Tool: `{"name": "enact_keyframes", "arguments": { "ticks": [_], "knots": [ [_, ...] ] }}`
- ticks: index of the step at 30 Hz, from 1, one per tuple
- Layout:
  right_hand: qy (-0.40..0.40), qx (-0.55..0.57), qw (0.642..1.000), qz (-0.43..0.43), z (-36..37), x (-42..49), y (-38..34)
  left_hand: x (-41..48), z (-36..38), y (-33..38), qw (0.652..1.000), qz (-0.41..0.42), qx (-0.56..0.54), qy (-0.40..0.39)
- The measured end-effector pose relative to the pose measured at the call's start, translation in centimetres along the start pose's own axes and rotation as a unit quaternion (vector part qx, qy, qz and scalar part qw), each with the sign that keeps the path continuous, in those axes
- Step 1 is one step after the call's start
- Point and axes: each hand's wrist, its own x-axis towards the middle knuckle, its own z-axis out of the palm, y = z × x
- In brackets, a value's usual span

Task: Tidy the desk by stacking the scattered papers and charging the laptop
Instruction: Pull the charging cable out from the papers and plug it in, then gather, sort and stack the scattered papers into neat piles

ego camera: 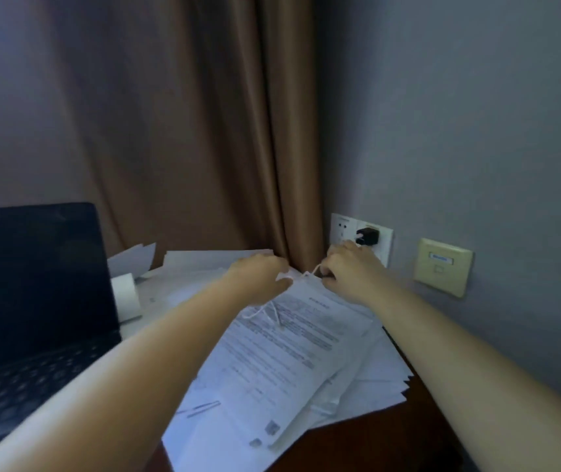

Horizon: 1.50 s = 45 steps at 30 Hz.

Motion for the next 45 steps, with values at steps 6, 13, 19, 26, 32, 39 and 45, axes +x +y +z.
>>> {"name": "enact_keyframes", "arguments": {
  "ticks": [6,13,19,26,32,39,45],
  "knots": [
    [-0.061,0.065,0.994,-0.070,-0.9,-0.8,-8.6,-9.4,-1.1,-4.4,0.998,-0.055,0.015,-0.038],
    [-0.085,0.089,0.979,-0.165,-2.5,-2.3,-19.7,-20.8,-1.5,-9.4,0.986,-0.151,0.040,-0.058],
    [-0.060,0.153,0.949,-0.268,-5.7,-3.8,-29.4,-30.5,-2.5,-13.1,0.972,-0.226,0.055,-0.041],
    [-0.043,0.189,0.919,-0.345,-8.6,-6.0,-40.1,-41.1,-3.7,-17.1,0.946,-0.314,0.066,-0.044],
    [-0.065,0.237,0.895,-0.373,-9.7,-7.5,-47.5,-49.5,-3.5,-21.0,0.921,-0.385,0.064,-0.021],
    [-0.074,0.334,0.856,-0.387,-10.2,-8.4,-56.9,-57.6,-2.8,-25.5,0.867,-0.497,0.039,-0.002],
    [-0.144,0.419,0.841,-0.311,-9.0,-9.4,-63.3,-62.6,-1.9,-29.0,0.798,-0.600,0.034,0.052]
  ]
}}
